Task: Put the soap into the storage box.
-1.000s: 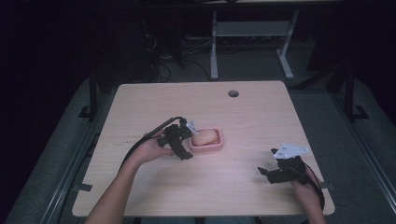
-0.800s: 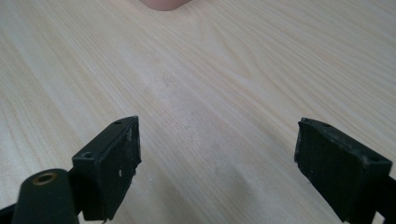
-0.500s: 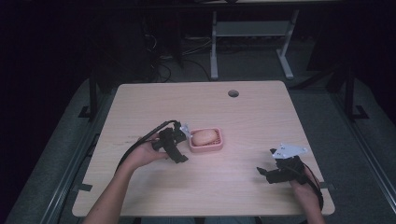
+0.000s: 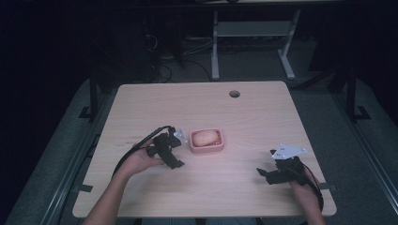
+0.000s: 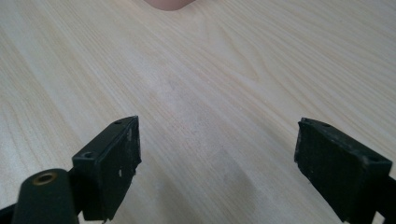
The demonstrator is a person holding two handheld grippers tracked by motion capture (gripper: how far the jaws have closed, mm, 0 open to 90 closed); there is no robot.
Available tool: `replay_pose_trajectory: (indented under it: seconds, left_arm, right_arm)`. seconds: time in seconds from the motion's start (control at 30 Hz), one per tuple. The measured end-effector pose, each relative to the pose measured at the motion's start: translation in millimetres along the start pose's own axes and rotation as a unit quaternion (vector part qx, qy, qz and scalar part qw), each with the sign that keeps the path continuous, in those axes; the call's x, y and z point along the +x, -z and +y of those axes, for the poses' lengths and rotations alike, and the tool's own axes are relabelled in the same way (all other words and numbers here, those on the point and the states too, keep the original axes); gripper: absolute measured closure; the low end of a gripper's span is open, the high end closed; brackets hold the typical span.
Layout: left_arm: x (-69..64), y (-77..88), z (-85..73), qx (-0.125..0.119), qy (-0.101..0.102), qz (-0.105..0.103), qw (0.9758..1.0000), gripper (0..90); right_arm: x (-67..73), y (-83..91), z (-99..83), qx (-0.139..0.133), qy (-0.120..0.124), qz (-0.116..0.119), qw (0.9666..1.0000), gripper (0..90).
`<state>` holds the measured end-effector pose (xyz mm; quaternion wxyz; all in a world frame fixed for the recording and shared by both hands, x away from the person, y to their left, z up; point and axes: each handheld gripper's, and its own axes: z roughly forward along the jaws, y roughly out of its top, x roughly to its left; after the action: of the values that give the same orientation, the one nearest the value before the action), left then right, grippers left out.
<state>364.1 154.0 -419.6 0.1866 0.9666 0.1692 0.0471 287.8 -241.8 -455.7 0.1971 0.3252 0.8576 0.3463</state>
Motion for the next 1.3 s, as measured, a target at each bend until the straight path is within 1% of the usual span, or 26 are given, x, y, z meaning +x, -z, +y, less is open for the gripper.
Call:
replay_pose_trajectory:
  seconds: [0.13,0.23,0.4,0.5,0.67,0.7,0.73,0.77,0.83,0.87,0.93,0.97,1.03,1.07,1.13,1.17,1.2,1.3]
  left_arm:
    - [-1.1,-0.4,-5.6,-0.002,0.004,0.001,1.0,19.4]
    - [-2.5,-0.1,-9.3,0.003,0.002,0.002,1.0,18.6]
    - [-3.6,0.4,-15.9,-0.007,0.012,0.004,0.9999,18.6]
    - [-4.0,1.3,-19.6,-0.005,0.014,0.007,0.9999,18.5]
    - [-7.6,1.5,-25.4,-0.014,0.016,0.011,0.9997,18.5]
    - [-8.2,1.2,-27.0,-0.011,0.012,0.014,0.9998,18.5]
    - [-9.3,0.7,-28.9,-0.01,0.016,0.015,0.9997,18.5]
    - [-9.1,0.7,-30.0,-0.008,0.013,0.015,0.9998,18.5]
    - [-9.9,0.3,-33.4,-0.009,0.016,0.018,0.9997,18.5]
    - [-10.3,-0.1,-35.4,-0.01,0.022,0.018,0.9996,18.5]
    - [-10.0,-1.0,-39.8,-0.009,0.025,0.017,0.9995,18.5]
    - [-11.1,-1.3,-41.8,-0.015,0.029,0.019,0.9993,18.5]
    - [-11.9,-0.6,-45.0,-0.019,0.029,0.02,0.9992,18.6]
    - [-12.0,0.2,-46.1,-0.016,0.026,0.02,0.9993,18.6]
    - [-13.8,1.8,-49.1,-0.017,0.026,0.023,0.9993,18.6]
    - [-14.8,2.4,-50.5,-0.022,0.029,0.023,0.9991,18.6]
    - [-15.3,4.3,-52.2,-0.02,0.027,0.025,0.9991,18.6]
    - [-17.1,6.8,-55.3,-0.028,0.028,0.03,0.9988,18.6]
  right_arm:
    - [-0.4,-0.4,-0.3,0.0,-0.001,0.0,1.0,13.9]
    - [-0.1,-0.6,-0.4,0.001,0.001,0.0,1.0,13.9]
    - [0.2,-1.1,-0.5,0.003,0.001,0.0,1.0,13.9]
    - [0.6,-1.3,-0.2,0.003,0.001,0.0,1.0,13.9]
    - [1.2,-1.5,0.2,0.004,0.002,-0.001,1.0,14.0]
    - [1.2,-1.4,0.2,0.004,0.002,-0.001,1.0,13.9]
    - [1.2,-1.4,0.2,0.004,0.001,-0.001,1.0,13.9]
    - [1.2,-1.5,0.1,0.005,0.001,-0.002,1.0,13.9]
    - [1.0,-1.4,0.0,0.005,0.001,-0.002,1.0,13.9]
    - [1.0,-1.5,-0.2,0.005,0.0,-0.002,1.0,13.9]
    - [0.7,-2.0,-0.3,0.007,-0.001,-0.001,1.0,13.9]
    - [0.7,-2.1,-0.3,0.008,0.0,-0.001,1.0,13.9]
    - [1.0,-2.0,-0.3,0.008,-0.001,-0.002,1.0,14.0]
    - [1.0,-2.1,-0.3,0.008,-0.001,-0.002,1.0,13.9]
    - [1.1,-2.0,-0.3,0.008,-0.001,-0.002,1.0,13.9]
    - [1.0,-1.7,-0.4,0.008,-0.001,-0.003,1.0,13.9]
    - [1.1,-1.5,-0.4,0.007,-0.001,-0.003,1.0,13.9]
    - [0.5,-1.3,-0.7,0.007,-0.002,-0.003,1.0,13.9]
